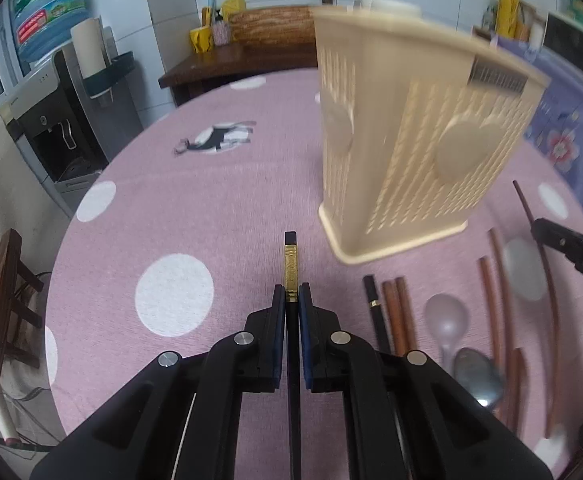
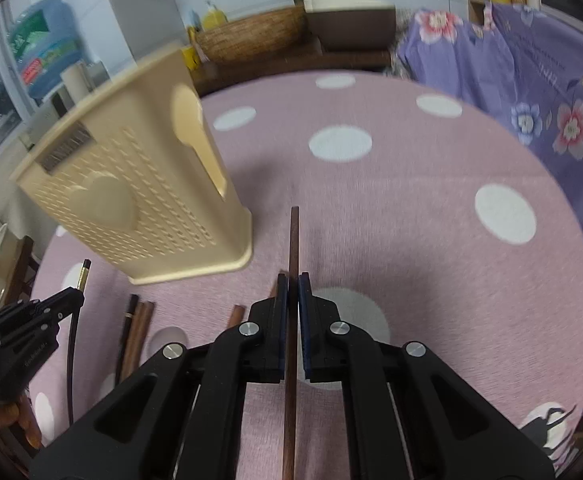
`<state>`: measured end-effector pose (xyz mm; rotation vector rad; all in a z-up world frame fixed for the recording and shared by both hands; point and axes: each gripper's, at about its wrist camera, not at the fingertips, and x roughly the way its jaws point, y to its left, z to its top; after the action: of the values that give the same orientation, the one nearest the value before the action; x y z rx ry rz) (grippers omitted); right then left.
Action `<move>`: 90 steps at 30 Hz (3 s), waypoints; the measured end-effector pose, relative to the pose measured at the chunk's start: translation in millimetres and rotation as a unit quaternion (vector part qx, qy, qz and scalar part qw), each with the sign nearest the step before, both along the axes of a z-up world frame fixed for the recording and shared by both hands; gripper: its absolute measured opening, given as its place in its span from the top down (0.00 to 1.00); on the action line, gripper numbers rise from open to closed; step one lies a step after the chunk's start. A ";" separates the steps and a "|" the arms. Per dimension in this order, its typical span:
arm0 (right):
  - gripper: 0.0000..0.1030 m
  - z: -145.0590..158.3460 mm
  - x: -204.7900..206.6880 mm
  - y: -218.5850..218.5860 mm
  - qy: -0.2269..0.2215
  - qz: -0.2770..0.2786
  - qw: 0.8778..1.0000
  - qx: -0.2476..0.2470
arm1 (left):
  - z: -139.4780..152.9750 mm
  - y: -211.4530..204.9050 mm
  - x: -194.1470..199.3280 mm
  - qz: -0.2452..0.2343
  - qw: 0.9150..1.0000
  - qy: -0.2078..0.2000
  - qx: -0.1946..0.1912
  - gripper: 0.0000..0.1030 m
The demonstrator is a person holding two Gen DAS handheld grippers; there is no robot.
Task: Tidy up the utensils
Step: 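Lift both chopsticks and drop them into the cream holder with both tools, then withdraw both tools from the holder back over the utensils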
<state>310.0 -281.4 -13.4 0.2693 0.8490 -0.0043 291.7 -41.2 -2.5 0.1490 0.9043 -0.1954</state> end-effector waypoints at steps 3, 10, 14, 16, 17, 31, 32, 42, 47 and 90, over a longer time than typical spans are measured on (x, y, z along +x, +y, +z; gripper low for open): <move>0.94 28.2 -14.7 -4.7 -0.037 0.014 0.999 0.008 | 31.4 9.2 -10.5 0.000 0.999 -0.034 -0.022 0.92; 0.94 103.1 -49.3 -24.5 -0.126 0.018 0.992 -0.008 | 100.1 32.4 -30.0 0.011 0.992 -0.117 -0.052 0.92; 0.94 121.3 -56.0 -29.8 -0.137 0.019 0.990 -0.014 | 115.4 38.7 -31.7 0.025 0.988 -0.147 -0.050 0.92; 0.94 122.6 -57.0 -26.6 -0.137 0.023 0.990 -0.023 | 114.4 39.9 -30.8 0.030 0.987 -0.148 -0.049 0.92; 0.94 123.0 -57.4 -25.8 -0.139 0.024 0.990 -0.027 | 113.6 41.2 -30.6 0.034 0.987 -0.150 -0.048 0.92; 0.94 173.1 -53.5 -21.6 -0.174 0.037 0.983 -0.036 | 170.8 48.8 -28.0 0.040 0.978 -0.194 -0.060 0.92; 0.94 187.6 -49.3 -19.3 -0.182 0.039 0.982 -0.039 | 182.4 46.3 -26.7 0.039 0.976 -0.203 -0.062 0.92; 0.94 303.4 -16.6 4.8 -0.274 0.032 0.961 -0.036 | 283.2 9.2 -15.5 0.000 0.958 -0.255 -0.127 0.92; 0.94 277.0 3.6 17.0 -0.263 0.018 0.964 -0.030 | 248.3 -10.8 2.1 -0.004 0.963 -0.228 -0.144 0.92; 0.56 135.0 -38.5 36.2 -0.199 0.036 0.979 -0.033 | 112.1 21.3 -48.1 0.033 0.974 -0.204 -0.093 0.18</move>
<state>271.6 -245.1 121.5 0.1696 0.4581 0.0861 243.5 -19.9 109.7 -0.0165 0.4777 -0.1791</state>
